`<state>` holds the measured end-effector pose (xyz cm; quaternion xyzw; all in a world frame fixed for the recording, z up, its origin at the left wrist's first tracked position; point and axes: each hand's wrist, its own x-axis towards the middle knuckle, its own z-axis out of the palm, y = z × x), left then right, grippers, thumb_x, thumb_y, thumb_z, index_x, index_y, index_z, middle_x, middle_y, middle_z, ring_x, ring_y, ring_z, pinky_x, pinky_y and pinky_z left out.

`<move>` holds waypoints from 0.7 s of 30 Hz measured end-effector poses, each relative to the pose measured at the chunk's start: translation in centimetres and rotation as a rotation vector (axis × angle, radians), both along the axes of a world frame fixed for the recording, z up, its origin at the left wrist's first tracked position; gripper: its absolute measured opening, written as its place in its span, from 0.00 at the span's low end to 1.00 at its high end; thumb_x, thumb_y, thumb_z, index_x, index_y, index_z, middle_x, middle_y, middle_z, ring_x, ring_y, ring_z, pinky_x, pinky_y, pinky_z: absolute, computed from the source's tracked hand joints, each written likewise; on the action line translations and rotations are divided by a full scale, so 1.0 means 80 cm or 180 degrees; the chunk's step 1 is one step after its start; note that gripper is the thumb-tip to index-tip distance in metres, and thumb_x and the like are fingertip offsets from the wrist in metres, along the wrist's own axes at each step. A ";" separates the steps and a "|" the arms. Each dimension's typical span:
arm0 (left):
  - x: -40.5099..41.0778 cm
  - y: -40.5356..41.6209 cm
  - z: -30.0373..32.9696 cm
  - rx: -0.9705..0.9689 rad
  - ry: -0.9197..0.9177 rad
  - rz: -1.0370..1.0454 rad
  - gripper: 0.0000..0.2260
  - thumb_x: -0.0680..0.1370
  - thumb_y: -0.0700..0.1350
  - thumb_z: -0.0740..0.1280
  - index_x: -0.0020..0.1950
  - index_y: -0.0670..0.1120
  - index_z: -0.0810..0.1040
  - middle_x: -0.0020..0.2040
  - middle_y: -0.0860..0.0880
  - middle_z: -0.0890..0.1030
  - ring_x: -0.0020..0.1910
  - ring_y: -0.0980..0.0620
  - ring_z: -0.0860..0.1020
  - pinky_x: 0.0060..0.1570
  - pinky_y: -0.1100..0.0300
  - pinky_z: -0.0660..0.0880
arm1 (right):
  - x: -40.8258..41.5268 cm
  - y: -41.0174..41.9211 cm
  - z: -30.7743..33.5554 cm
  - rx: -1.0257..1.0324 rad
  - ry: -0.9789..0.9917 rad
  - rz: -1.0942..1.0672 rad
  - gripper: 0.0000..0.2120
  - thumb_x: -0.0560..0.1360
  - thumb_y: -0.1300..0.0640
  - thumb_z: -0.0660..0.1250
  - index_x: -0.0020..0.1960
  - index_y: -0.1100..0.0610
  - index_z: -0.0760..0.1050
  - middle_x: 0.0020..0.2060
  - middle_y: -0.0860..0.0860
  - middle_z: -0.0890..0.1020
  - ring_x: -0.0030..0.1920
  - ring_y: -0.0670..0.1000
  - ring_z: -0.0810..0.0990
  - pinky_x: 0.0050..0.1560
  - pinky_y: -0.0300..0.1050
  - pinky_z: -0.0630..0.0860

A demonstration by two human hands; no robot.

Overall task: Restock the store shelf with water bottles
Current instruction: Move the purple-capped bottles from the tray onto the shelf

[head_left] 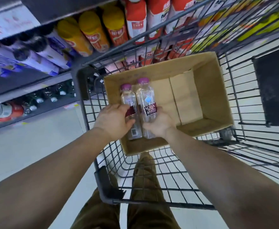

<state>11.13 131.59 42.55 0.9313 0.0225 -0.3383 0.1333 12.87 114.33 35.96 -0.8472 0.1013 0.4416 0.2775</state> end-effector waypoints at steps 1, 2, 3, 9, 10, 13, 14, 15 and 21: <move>0.003 -0.002 0.004 -0.0054 0.0052 0.0129 0.23 0.78 0.60 0.61 0.70 0.50 0.70 0.60 0.44 0.78 0.61 0.44 0.74 0.63 0.52 0.70 | 0.000 -0.001 0.015 0.0093 -0.0121 -0.0001 0.22 0.68 0.50 0.73 0.57 0.52 0.66 0.41 0.46 0.77 0.48 0.52 0.79 0.47 0.45 0.77; 0.007 -0.002 0.006 -0.0155 0.0131 0.0313 0.23 0.78 0.62 0.61 0.69 0.51 0.70 0.60 0.45 0.78 0.59 0.45 0.75 0.60 0.52 0.72 | -0.001 -0.001 0.031 0.0183 -0.0234 0.0020 0.22 0.68 0.51 0.73 0.56 0.51 0.65 0.39 0.44 0.76 0.46 0.50 0.78 0.45 0.43 0.75; 0.012 -0.003 0.011 -0.0316 0.0201 0.0552 0.24 0.77 0.63 0.61 0.68 0.52 0.70 0.60 0.46 0.78 0.58 0.46 0.76 0.57 0.53 0.73 | -0.001 0.001 0.046 0.0252 -0.0330 0.0058 0.23 0.68 0.52 0.73 0.58 0.50 0.65 0.38 0.42 0.75 0.45 0.49 0.78 0.44 0.42 0.74; 0.036 0.009 0.038 -0.2142 0.0601 0.2198 0.18 0.71 0.56 0.74 0.59 0.55 0.76 0.57 0.53 0.82 0.55 0.51 0.80 0.55 0.55 0.76 | 0.003 0.032 0.106 0.0468 -0.0852 0.0421 0.30 0.66 0.47 0.71 0.63 0.47 0.62 0.44 0.44 0.81 0.45 0.50 0.82 0.47 0.47 0.79; 0.036 0.013 0.042 -0.2370 0.0662 0.2376 0.16 0.71 0.53 0.75 0.56 0.55 0.77 0.54 0.51 0.84 0.53 0.50 0.82 0.50 0.56 0.78 | 0.002 0.036 0.112 0.0502 -0.0942 0.0464 0.31 0.66 0.46 0.71 0.64 0.48 0.62 0.46 0.44 0.81 0.46 0.50 0.81 0.48 0.46 0.79; 0.032 0.032 0.051 -0.2522 0.0596 0.2450 0.22 0.66 0.54 0.78 0.57 0.53 0.79 0.52 0.50 0.85 0.52 0.47 0.83 0.52 0.51 0.79 | 0.001 0.041 0.128 0.0750 -0.0901 0.0490 0.32 0.70 0.40 0.70 0.68 0.47 0.61 0.49 0.43 0.80 0.49 0.48 0.80 0.51 0.45 0.77; 0.031 0.035 0.053 -0.2528 0.0550 0.2421 0.21 0.67 0.53 0.78 0.57 0.53 0.79 0.52 0.50 0.85 0.53 0.47 0.83 0.54 0.50 0.79 | -0.001 0.035 0.130 0.0886 -0.0775 0.0438 0.33 0.71 0.37 0.67 0.70 0.45 0.59 0.53 0.43 0.80 0.52 0.48 0.80 0.53 0.46 0.77; 0.029 0.043 0.057 -0.2563 0.0535 0.2462 0.18 0.70 0.50 0.77 0.58 0.51 0.79 0.52 0.49 0.85 0.53 0.47 0.83 0.54 0.50 0.79 | -0.002 0.031 0.130 0.0987 -0.0679 0.0378 0.32 0.73 0.35 0.64 0.72 0.42 0.57 0.57 0.43 0.79 0.55 0.49 0.79 0.55 0.46 0.75; 0.018 0.098 0.086 -0.2418 0.0344 0.2416 0.24 0.66 0.52 0.79 0.58 0.49 0.77 0.52 0.49 0.85 0.52 0.48 0.83 0.52 0.52 0.79 | -0.004 0.034 0.054 0.0351 -0.0272 0.0238 0.27 0.80 0.41 0.57 0.75 0.50 0.57 0.67 0.52 0.73 0.61 0.57 0.76 0.59 0.48 0.71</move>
